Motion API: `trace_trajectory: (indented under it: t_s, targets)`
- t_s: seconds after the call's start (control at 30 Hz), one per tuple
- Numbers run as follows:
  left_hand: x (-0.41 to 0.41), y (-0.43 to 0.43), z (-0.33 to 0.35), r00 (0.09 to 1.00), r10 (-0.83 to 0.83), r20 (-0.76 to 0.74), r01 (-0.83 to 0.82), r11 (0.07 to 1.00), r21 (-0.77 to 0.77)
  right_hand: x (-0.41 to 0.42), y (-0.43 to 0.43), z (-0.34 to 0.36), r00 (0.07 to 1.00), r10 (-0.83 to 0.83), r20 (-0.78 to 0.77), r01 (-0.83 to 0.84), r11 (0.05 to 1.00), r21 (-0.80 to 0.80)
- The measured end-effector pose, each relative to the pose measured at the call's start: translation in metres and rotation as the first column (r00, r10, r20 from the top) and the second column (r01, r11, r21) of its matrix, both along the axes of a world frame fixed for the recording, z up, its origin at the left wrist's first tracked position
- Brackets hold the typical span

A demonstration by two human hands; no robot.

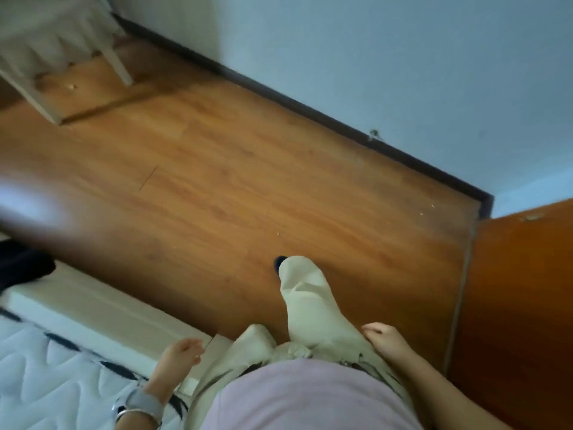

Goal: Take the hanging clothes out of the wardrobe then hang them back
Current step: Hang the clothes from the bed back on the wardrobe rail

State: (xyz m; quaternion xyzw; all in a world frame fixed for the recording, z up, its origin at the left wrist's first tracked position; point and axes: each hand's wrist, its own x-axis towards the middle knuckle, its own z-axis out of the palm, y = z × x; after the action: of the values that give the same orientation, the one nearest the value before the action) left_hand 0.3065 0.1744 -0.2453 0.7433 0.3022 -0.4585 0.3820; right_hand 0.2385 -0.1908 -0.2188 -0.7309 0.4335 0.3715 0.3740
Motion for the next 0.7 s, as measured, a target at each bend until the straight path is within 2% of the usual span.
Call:
trace_trajectory:
  t_s: [0.13, 0.23, 0.33, 0.53, 0.7]
  targets:
    - [0.025, -0.042, 0.014, 0.973, 0.228, 0.044, -0.23, 0.972, 0.049, 0.099, -0.049, 0.0, 0.991, 0.135, -0.014, -0.134, 0.991, 0.01]
    - [0.049, -0.058, 0.029, 0.961, 0.261, 0.096, -0.266, 0.962, 0.052, 0.171, -0.072, 0.005, 0.979, 0.205, -0.016, -0.206, 0.979, -0.004]
    - [0.068, -0.055, 0.035, 0.923, 0.364, 0.125, -0.374, 0.924, 0.074, 0.244, -0.069, 0.003, 0.933, 0.359, 0.001, -0.359, 0.933, -0.009]
    - [0.088, -0.027, 0.026, 0.773, 0.629, 0.084, -0.634, 0.765, 0.11, 0.379, 0.022, -0.011, 0.804, 0.593, 0.042, -0.594, 0.803, 0.048]
    - [0.117, 0.034, 0.007, 0.65, 0.76, -0.009, -0.757, 0.649, 0.079, 0.479, 0.148, -0.008, 0.73, 0.672, 0.124, -0.682, 0.728, 0.07]
